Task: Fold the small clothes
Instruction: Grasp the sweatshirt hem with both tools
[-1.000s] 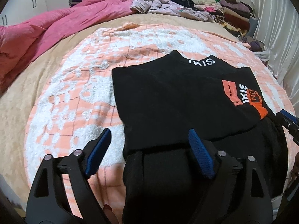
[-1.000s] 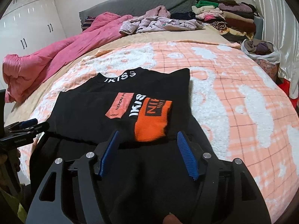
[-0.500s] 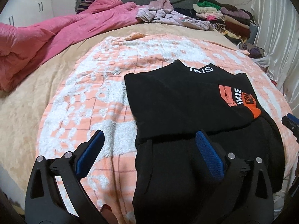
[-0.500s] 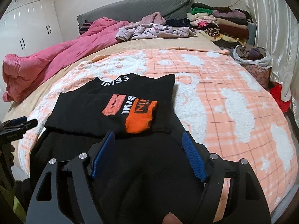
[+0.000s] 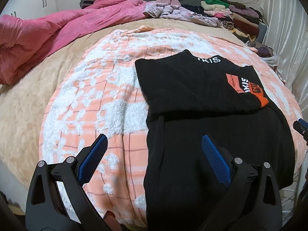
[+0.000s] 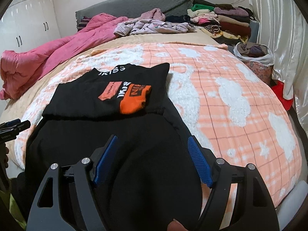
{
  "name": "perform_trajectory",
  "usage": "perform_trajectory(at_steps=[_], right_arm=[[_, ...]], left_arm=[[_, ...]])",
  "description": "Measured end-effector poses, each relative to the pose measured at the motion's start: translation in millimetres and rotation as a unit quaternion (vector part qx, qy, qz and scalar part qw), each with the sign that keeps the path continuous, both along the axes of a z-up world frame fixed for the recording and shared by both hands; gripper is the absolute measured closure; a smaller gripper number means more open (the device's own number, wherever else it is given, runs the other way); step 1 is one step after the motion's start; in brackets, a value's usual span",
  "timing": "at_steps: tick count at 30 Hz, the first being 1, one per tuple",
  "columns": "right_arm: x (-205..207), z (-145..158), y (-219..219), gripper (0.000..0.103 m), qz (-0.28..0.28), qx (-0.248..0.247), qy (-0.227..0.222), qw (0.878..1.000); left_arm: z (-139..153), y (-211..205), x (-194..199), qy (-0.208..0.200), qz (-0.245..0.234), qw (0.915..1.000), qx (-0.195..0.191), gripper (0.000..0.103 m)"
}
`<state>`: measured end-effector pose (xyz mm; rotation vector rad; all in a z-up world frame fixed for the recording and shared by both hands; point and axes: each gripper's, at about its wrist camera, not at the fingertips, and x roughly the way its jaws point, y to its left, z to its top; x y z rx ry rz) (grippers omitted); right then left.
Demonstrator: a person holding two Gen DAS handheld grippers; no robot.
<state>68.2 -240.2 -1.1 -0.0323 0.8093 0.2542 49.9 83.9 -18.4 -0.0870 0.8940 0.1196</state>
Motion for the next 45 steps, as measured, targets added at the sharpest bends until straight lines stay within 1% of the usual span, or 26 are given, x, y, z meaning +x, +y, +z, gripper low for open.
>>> perform_trajectory(at_steps=[8, 11, 18, 23, 28, 29, 30, 31, 32, 33, 34, 35, 36, 38, 42, 45], right_arm=[[-15, -7, -4, 0.029, 0.005, -0.008, 0.01, 1.0], [-21, -12, -5, 0.029, 0.009, -0.014, 0.015, 1.0], [-39, -31, -16, 0.029, 0.01, -0.032, 0.041, 0.999], [-49, -50, -28, 0.029, 0.007, -0.043, 0.07, 0.997], [-56, -64, -37, 0.029, 0.005, -0.052, 0.085, 0.995], [-57, -66, -39, 0.031, 0.005, -0.053, 0.087, 0.995], [-58, -68, -41, 0.033, 0.005, -0.053, 0.088, 0.995], [-59, -70, -42, 0.036, 0.006, -0.051, 0.09, 0.995], [-60, -71, -44, 0.045, 0.007, -0.048, 0.092, 0.995], [-60, -71, -46, 0.062, 0.009, -0.044, 0.093, 0.995], [-61, -71, -47, 0.07, 0.012, -0.039, 0.093, 0.995], [-62, -70, -49, 0.083, 0.015, -0.033, 0.09, 0.995], [-62, -68, -50, 0.088, 0.018, -0.027, 0.09, 0.995], [-65, -65, -54, 0.092, 0.024, -0.022, 0.085, 0.996], [-74, -57, -58, 0.096, 0.038, -0.045, 0.068, 0.996], [-74, -60, -70, 0.096, 0.023, -0.057, 0.067, 0.996]], left_arm=[[-1, 1, -17, 0.001, 0.0, 1.0, 0.0, 0.012], [-3, 3, -25, 0.005, 0.002, 1.0, -0.006, 0.012], [-11, 6, -47, 0.015, -0.001, 0.9999, -0.005, 0.012], [-26, 4, -64, 0.037, -0.01, 0.9992, -0.015, 0.012], [-42, -4, -75, 0.06, -0.022, 0.9979, -0.016, 0.012], [-45, -5, -76, 0.064, -0.022, 0.9976, -0.016, 0.012], [-48, -5, -77, 0.067, -0.02, 0.9974, -0.018, 0.012], [-51, -5, -77, 0.07, -0.016, 0.9972, -0.021, 0.015], [-54, -4, -78, 0.072, -0.013, 0.9971, -0.023, 0.017], [-55, -4, -78, 0.073, -0.011, 0.997, -0.024, 0.025], [-57, -3, -78, 0.076, -0.01, 0.9968, -0.024, 0.033], [-60, -3, -78, 0.082, -0.01, 0.9962, -0.028, 0.036], [-61, -3, -77, 0.084, -0.01, 0.9959, -0.031, 0.037], [-61, -2, -78, 0.084, -0.008, 0.9959, -0.032, 0.037], [-59, -1, -81, 0.082, -0.006, 0.9962, -0.03, 0.037], [-62, -2, -84, 0.09, -0.009, 0.9954, -0.03, 0.037]])
